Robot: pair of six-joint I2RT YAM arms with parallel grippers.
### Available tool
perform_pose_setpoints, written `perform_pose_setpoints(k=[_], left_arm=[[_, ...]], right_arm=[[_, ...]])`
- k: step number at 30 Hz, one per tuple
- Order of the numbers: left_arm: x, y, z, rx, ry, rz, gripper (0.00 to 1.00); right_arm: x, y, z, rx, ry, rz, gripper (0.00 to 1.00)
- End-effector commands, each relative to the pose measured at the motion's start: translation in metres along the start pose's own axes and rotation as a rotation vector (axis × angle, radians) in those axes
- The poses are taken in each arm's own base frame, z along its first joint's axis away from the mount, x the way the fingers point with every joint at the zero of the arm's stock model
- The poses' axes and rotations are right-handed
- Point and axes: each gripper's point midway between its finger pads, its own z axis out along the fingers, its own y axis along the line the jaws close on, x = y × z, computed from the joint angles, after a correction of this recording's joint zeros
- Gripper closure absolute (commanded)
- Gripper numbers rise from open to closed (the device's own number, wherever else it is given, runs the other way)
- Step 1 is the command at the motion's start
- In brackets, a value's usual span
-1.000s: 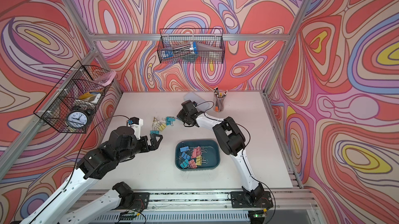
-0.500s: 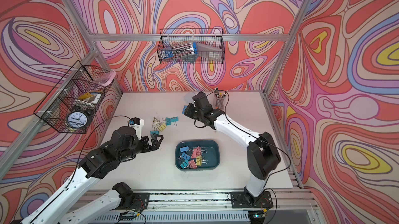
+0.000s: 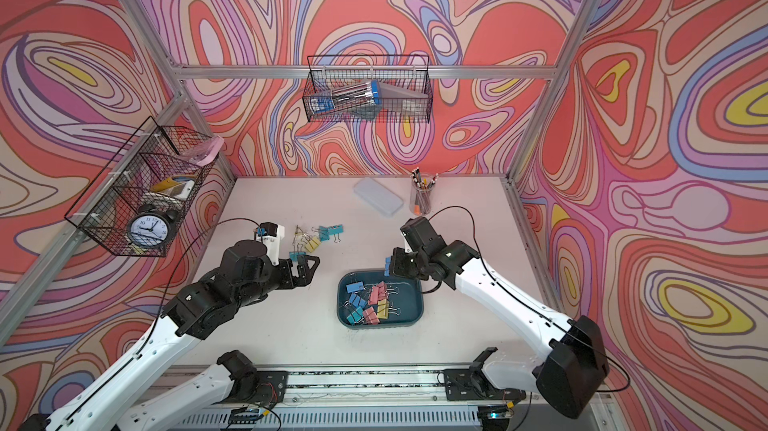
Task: Put the binder clips in the storage box
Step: Place the binder clip in the storage box.
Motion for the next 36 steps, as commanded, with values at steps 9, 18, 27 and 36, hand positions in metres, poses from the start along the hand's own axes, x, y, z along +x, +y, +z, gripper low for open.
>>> perform_pose_setpoints(k=[9,18,27,36], left_arm=[[0.004,0.004,-0.001,0.009,-0.018,0.006,0.01],[0.004,0.003,0.001,0.015,-0.016,0.004,0.01],[0.001,0.001,0.001,0.021,-0.025,0.008,0.01],[-0.005,0.004,-0.009,0.02,-0.072,-0.008,0.01]], right_arm=[[0.036,-0.026,0.053,0.027,0.127,0.043,1.0],[0.043,-0.03,0.084,0.036,0.148,0.051,1.0],[0.025,-0.034,0.05,0.124,0.06,0.033,0.74],[-0.053,0.027,0.005,0.038,-0.193,0.062,0.72]])
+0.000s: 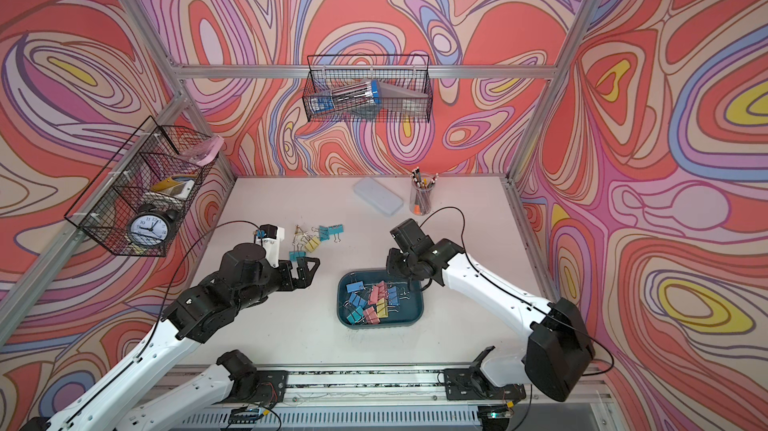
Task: Put the binder clips in the storage box
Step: Place the binder clip in the storage box, then pick up the binder clip at the center of the board.
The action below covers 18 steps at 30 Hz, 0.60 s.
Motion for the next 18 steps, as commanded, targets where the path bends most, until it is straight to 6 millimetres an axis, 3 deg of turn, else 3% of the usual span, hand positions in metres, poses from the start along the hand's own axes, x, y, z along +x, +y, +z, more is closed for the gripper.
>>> perform_pose_setpoints(k=[1,4,8,12,15,18], left_arm=[[-0.006,0.003,-0.006,-0.001,-0.046,-0.01,0.01],[-0.004,0.005,-0.01,-0.002,-0.048,-0.012,0.01],[0.002,0.009,-0.017,-0.011,-0.033,-0.007,0.01],[0.011,0.012,-0.021,-0.01,-0.005,-0.008,0.01],[0.016,0.014,-0.023,-0.006,0.005,-0.016,0.01],[0.019,0.015,-0.025,-0.003,0.002,-0.023,0.01]], right_arm=[[-0.026,0.021,0.003,-0.033,-0.095,0.055,0.72],[-0.043,0.046,0.027,-0.088,-0.13,0.141,0.72],[-0.057,0.082,0.076,-0.171,-0.141,0.263,0.72],[-0.07,0.097,0.13,-0.171,-0.134,0.322,0.69],[-0.079,0.107,0.159,-0.167,-0.135,0.328,0.52],[-0.085,0.11,0.181,-0.152,-0.137,0.331,0.43]])
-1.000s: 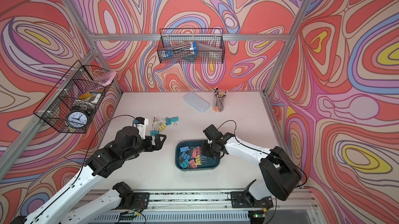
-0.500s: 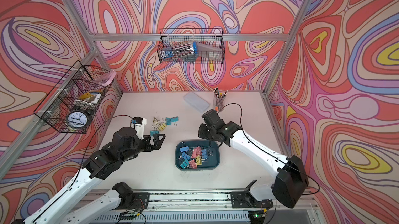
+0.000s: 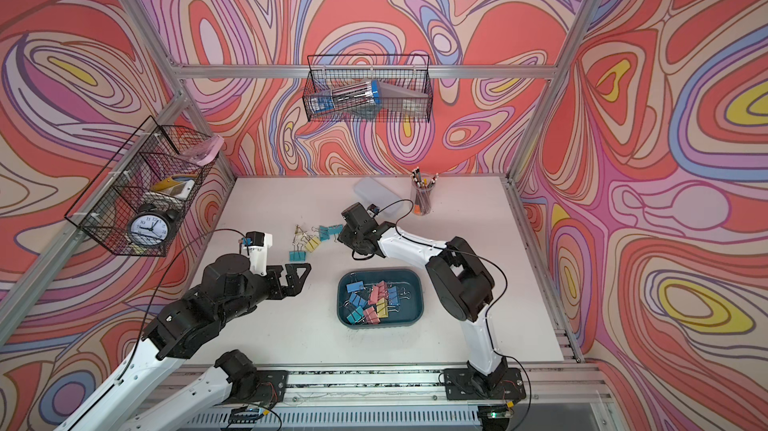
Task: Put the binder clips in the storage box
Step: Pick up the binder clip at the center of the board.
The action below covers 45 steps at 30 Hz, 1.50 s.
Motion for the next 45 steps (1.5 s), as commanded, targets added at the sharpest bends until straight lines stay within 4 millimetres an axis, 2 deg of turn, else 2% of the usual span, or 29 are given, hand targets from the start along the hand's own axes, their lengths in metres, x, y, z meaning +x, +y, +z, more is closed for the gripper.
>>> perform_pose_setpoints(k=[1,12,15,21,31,39,45], left_arm=[[0.011,0.008,-0.002,-0.016,0.028,-0.011,0.01],[0.011,0.012,-0.006,-0.03,0.019,-0.004,0.01],[0.011,0.014,-0.008,-0.039,0.016,-0.004,0.01],[0.01,0.015,-0.01,-0.045,0.014,0.006,0.01],[0.007,0.011,-0.013,-0.034,0.008,0.005,0.01],[0.007,0.009,-0.014,-0.016,0.002,-0.023,0.01],[0.007,0.007,-0.014,0.001,-0.004,-0.044,0.01]], right_arm=[[-0.014,0.021,0.012,-0.05,-0.048,0.028,0.42],[-0.017,0.024,0.061,-0.069,-0.023,0.051,0.41],[-0.016,0.021,0.068,-0.057,-0.02,0.057,0.46],[-0.017,0.013,0.073,-0.044,-0.023,0.067,0.65],[-0.019,0.014,0.06,-0.057,-0.028,0.034,0.87],[-0.028,0.033,0.028,-0.084,-0.053,-0.091,1.0],[-0.035,0.05,-0.005,-0.117,-0.066,-0.179,1.0]])
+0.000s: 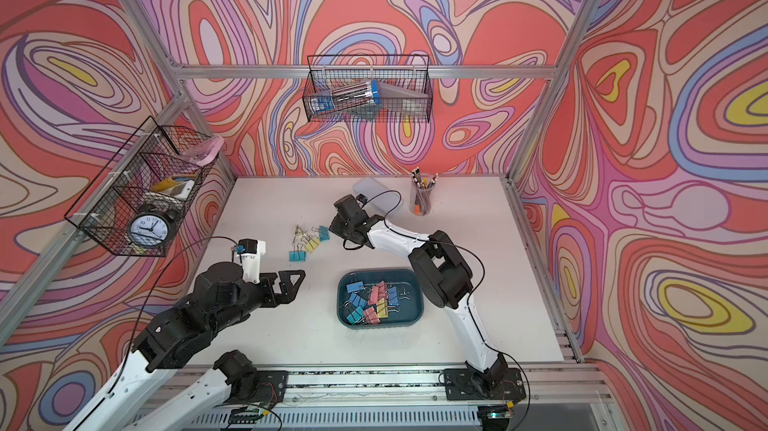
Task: Put the binder clips in the storage box
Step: Pick up the binder clip at the center of the board, then place the binder clip in the storage box.
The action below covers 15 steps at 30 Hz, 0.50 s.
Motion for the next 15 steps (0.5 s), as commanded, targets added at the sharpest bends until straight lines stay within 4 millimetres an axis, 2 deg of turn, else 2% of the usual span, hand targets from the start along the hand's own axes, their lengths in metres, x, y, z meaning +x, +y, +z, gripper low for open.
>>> perform_pose_setpoints(k=[1,4,10,13,15], left_arm=[[-0.002,-0.001,-0.002,0.011,-0.01,-0.024,0.01],[-0.002,-0.001,-0.002,0.012,-0.01,-0.026,0.01],[-0.002,0.002,0.001,-0.005,-0.017,-0.018,0.01],[-0.003,0.003,0.002,-0.013,-0.02,-0.006,0.01],[-0.005,0.003,0.004,-0.017,-0.023,0.003,0.01]], right_arm=[[-0.013,0.021,-0.034,-0.042,-0.025,-0.087,1.0],[-0.012,0.035,-0.059,-0.066,-0.021,-0.148,1.0],[0.001,0.054,-0.125,-0.108,0.015,-0.286,1.0],[0.011,0.051,-0.165,-0.105,0.042,-0.331,1.0],[0.019,0.042,-0.191,-0.088,0.059,-0.352,1.0]])
